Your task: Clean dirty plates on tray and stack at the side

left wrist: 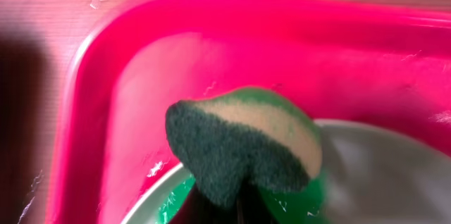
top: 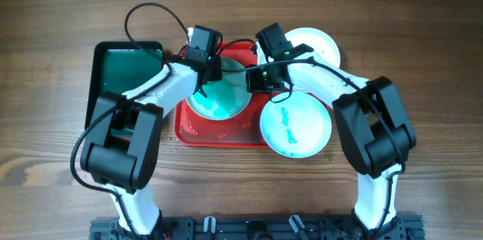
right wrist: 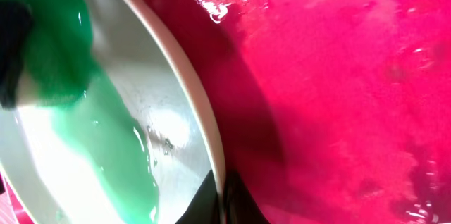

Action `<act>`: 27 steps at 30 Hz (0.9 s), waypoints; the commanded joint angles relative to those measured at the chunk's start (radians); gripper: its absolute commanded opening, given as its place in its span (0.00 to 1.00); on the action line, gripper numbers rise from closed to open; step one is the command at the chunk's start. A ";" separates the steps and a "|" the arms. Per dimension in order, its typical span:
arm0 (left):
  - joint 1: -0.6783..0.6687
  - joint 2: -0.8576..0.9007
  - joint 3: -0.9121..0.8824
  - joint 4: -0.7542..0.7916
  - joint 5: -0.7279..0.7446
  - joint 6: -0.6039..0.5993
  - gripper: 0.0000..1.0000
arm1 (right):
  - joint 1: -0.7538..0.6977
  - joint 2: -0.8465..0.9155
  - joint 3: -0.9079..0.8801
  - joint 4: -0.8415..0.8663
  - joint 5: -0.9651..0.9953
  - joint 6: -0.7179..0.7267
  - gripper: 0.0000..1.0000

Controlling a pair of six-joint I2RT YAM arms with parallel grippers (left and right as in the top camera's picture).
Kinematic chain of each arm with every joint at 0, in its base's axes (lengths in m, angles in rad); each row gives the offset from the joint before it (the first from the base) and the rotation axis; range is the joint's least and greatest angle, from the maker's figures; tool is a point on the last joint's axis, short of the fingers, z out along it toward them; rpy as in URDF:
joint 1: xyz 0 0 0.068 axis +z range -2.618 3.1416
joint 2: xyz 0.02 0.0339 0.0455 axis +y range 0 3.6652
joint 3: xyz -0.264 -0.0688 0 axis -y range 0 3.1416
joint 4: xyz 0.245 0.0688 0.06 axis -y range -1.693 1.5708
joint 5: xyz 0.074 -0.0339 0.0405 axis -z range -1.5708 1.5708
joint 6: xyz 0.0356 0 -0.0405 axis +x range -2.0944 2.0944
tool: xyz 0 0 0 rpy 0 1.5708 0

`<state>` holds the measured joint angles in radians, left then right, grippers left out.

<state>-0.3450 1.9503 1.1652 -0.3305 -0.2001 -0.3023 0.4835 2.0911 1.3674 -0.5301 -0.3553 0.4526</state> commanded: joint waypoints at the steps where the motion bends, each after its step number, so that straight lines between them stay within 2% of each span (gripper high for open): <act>1: 0.009 0.026 -0.017 -0.208 0.019 -0.102 0.04 | 0.003 0.034 -0.021 -0.015 0.018 0.003 0.04; 4: 0.009 0.026 -0.017 -0.351 0.368 -0.045 0.04 | 0.003 0.034 -0.021 -0.012 0.018 -0.003 0.04; 7: 0.011 0.026 -0.016 -0.384 0.822 0.182 0.04 | 0.003 0.034 -0.021 -0.005 0.016 -0.005 0.04; 8: 0.012 0.026 -0.013 -0.370 0.840 0.191 0.04 | 0.003 0.034 -0.021 -0.005 0.017 -0.005 0.04; 10: 0.029 0.026 -0.013 -0.271 0.829 0.188 0.04 | 0.003 0.034 -0.021 -0.004 0.017 0.003 0.04; 12: 0.074 0.026 -0.008 -0.143 0.656 0.071 0.04 | 0.003 0.034 -0.021 -0.004 0.017 0.029 0.05; 14: 0.127 0.025 0.026 -0.106 0.454 -0.048 0.04 | 0.003 0.034 -0.021 -0.005 0.018 0.021 0.05; 15: 0.157 0.022 0.058 -0.118 0.419 -0.050 0.04 | 0.003 0.034 -0.021 -0.005 0.018 0.020 0.05; 16: 0.185 0.014 0.102 -0.156 0.419 -0.051 0.04 | 0.003 0.034 -0.021 -0.006 0.018 0.020 0.05; 22: 0.287 -0.075 0.471 -0.692 0.398 -0.050 0.04 | 0.003 0.015 -0.010 -0.030 0.051 0.019 0.04; 27: 0.291 -0.117 0.486 -0.855 0.253 -0.050 0.04 | 0.019 -0.172 -0.005 -0.123 0.318 -0.008 0.04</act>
<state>-0.0593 1.8446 1.6402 -1.1545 0.1448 -0.3439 0.4911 2.0369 1.3632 -0.6342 -0.2214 0.4706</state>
